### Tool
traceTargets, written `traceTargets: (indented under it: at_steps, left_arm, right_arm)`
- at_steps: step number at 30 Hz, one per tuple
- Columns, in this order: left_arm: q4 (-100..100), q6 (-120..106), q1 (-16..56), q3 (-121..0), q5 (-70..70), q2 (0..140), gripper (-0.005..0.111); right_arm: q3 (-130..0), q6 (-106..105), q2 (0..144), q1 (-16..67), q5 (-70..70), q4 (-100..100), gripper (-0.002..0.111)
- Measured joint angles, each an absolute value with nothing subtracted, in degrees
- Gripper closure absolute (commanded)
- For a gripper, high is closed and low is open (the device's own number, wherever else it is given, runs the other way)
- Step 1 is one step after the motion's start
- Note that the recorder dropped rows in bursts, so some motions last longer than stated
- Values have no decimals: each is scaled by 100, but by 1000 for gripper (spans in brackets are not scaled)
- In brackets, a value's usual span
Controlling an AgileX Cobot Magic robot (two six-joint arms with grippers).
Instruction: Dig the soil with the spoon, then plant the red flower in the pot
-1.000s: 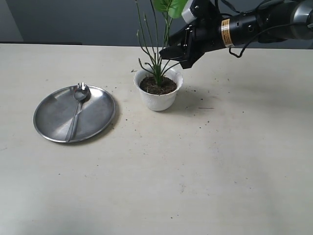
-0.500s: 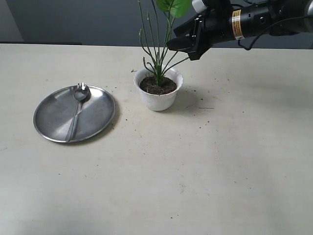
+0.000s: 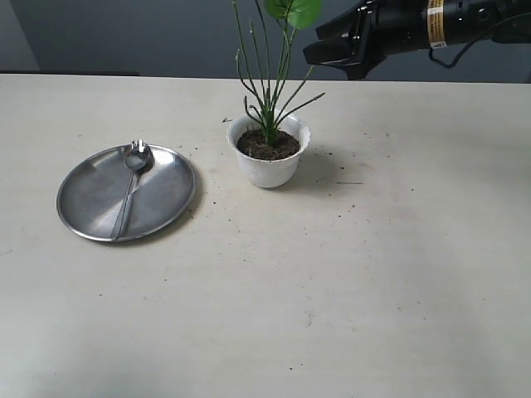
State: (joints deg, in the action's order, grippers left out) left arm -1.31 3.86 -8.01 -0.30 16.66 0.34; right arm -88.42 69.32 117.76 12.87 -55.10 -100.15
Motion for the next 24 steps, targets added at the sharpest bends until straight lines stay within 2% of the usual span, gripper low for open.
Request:
traceTargets:
  at_steps: [20,24]
  left_arm:
    - [-131,386,-801,-30,1666,31,106]
    - [-131,386,-801,-30,1666,31,106]
  right_arm:
    - [-8842,7372,11021,1112,-5096,-10015,58]
    - [-8842,7779,10947,845,-5011,-10015,63]
